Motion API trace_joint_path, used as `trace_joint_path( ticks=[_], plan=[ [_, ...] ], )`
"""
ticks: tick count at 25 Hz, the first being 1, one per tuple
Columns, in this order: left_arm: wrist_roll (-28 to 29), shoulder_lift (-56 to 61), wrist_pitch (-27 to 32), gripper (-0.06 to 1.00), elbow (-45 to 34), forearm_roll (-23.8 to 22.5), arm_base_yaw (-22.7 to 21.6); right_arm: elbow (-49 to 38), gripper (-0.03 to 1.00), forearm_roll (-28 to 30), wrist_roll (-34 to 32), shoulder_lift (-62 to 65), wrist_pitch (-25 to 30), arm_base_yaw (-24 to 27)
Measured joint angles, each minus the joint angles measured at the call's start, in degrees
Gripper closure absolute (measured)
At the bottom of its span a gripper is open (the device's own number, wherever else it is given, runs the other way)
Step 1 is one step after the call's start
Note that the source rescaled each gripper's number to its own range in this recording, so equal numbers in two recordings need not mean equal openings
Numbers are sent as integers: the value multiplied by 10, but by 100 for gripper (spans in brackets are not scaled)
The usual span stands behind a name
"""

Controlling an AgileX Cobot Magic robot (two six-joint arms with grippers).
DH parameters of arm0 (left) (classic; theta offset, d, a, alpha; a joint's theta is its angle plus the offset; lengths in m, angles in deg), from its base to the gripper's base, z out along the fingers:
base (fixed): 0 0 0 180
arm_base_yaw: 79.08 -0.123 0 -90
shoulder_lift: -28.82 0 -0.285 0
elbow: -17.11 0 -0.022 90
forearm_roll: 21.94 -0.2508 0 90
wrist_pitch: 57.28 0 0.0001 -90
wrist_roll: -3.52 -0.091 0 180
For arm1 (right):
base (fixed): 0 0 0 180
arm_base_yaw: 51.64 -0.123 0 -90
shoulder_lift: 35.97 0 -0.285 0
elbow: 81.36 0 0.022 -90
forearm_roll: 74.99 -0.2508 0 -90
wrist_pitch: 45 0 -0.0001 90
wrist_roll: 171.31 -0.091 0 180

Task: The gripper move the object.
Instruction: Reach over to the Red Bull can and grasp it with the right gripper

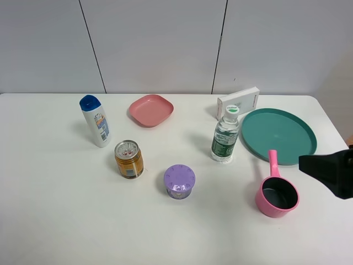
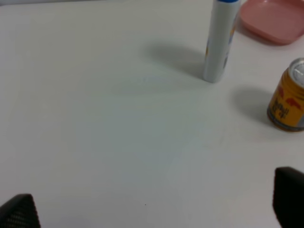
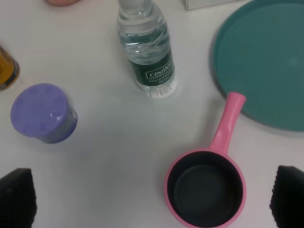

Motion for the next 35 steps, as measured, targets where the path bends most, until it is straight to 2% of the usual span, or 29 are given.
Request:
trace_joint_path(
  ticks=[13, 16, 21, 27, 35],
  plan=[
    [0, 0, 0, -6, 0, 0, 0, 297, -3, 11, 36, -238, 96, -1],
    [0, 0, 0, -6, 0, 0, 0, 366, -3, 12, 43, -299, 103, -26],
    [0, 0, 0, -6, 0, 0, 0, 468, -3, 29, 39, -411, 92, -130],
    [0, 0, 0, -6, 0, 0, 0, 583, -3, 100, 2, -548, 71, -274],
    [0, 0, 0, -6, 0, 0, 0, 716, -3, 114, -13, -721, 71, -417]
  ],
)
